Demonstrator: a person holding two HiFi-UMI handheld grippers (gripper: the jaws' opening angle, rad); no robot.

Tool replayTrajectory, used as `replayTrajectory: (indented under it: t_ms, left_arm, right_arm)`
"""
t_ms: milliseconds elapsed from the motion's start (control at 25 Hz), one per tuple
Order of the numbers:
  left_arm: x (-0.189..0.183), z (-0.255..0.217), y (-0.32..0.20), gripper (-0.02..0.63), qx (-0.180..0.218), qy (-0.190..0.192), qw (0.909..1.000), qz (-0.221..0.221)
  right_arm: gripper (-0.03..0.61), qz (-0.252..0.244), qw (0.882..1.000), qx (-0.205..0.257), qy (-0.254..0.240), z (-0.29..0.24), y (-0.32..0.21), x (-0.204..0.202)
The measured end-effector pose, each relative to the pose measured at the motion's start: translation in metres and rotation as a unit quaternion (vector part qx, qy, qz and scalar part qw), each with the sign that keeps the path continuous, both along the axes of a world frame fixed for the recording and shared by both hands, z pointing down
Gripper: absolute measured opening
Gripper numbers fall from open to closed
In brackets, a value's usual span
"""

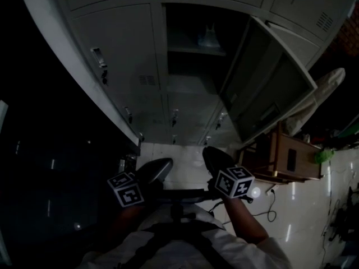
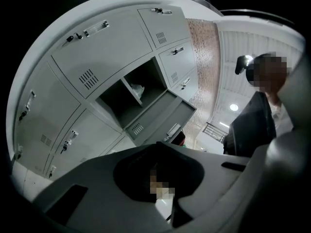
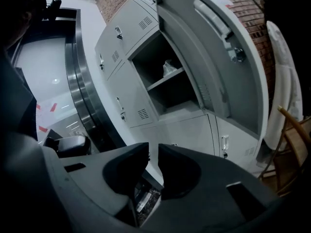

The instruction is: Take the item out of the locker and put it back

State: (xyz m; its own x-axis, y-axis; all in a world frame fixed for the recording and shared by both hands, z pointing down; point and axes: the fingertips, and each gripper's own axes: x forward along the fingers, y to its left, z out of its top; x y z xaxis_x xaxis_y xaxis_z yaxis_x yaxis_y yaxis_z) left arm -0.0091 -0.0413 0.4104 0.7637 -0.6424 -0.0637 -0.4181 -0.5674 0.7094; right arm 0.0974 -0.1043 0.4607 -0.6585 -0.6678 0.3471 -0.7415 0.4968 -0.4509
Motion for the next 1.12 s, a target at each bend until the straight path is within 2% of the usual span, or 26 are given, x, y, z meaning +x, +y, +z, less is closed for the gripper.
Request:
replayTrajectory:
  t_ms: [160, 320, 640, 840, 1000, 1120]
  left_arm:
    - [-0.019, -0.007, -0.022, -0.006, 0.014, 0.001, 0.9999, 0.009]
    - [-0.034, -0.021, -0.044, -0.006, 0.033, -0.013, 0.9992, 0.019]
    - [-0.062, -0.041, -0.083, -0.006, 0.06, -0.012, 0.9964, 0.058]
    - [-0.071, -0.052, -0.099, -0.006, 0.064, 0.001, 0.9938, 0.091]
    - [-0.07, -0.059, -0.113, -0.006, 0.077, 0.0, 0.9908, 0.112]
    - [-0.068, -0.065, -0.12, -0.006, 0.085, 0.001, 0.9899, 0.114]
  right_arm:
    - [0.063, 0.025, 0.999, 0.022, 0.01, -0.019, -0.031, -0.009]
    - [0.063, 0.051, 0.997, 0.053, 0.029, -0.041, -0.063, -0.019]
    - [0.066, 0.096, 0.984, 0.125, 0.088, -0.091, -0.126, -0.038]
    - [0.154, 0.135, 0.969, 0.16, 0.132, -0.12, -0.162, -0.042]
    - [0.179, 0.163, 0.955, 0.19, 0.158, -0.149, -0.189, -0.043]
    - [0.2, 0.169, 0.95, 0.199, 0.17, -0.163, -0.21, -0.045]
